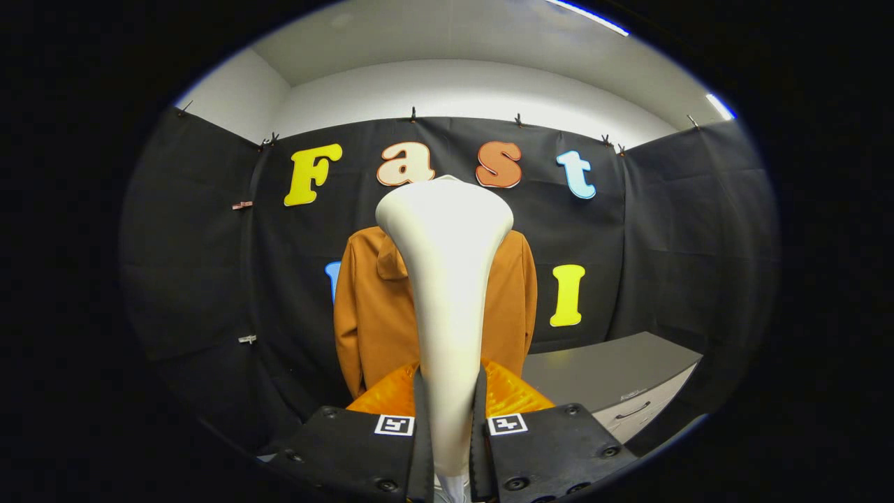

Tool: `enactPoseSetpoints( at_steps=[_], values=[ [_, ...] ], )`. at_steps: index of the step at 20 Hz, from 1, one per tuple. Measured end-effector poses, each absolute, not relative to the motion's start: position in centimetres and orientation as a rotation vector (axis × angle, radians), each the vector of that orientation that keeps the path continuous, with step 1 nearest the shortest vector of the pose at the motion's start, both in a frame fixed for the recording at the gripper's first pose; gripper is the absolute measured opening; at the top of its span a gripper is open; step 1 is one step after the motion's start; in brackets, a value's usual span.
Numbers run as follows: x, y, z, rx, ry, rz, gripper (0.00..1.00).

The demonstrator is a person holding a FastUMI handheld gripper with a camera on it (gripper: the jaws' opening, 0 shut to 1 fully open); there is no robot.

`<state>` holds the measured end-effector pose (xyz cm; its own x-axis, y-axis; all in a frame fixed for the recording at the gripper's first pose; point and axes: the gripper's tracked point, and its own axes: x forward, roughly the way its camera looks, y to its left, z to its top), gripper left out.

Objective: Iron the clothes twice with a garment steamer, once on the left side and once on the right side.

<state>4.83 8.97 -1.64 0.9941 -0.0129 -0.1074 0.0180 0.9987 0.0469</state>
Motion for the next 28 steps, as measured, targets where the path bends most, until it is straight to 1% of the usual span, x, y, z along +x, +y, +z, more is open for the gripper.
enactPoseSetpoints(
  at_steps=[28],
  values=[
    [4.4,7.7,-1.7,0.053,0.117,-0.012,0.24]
  ],
)
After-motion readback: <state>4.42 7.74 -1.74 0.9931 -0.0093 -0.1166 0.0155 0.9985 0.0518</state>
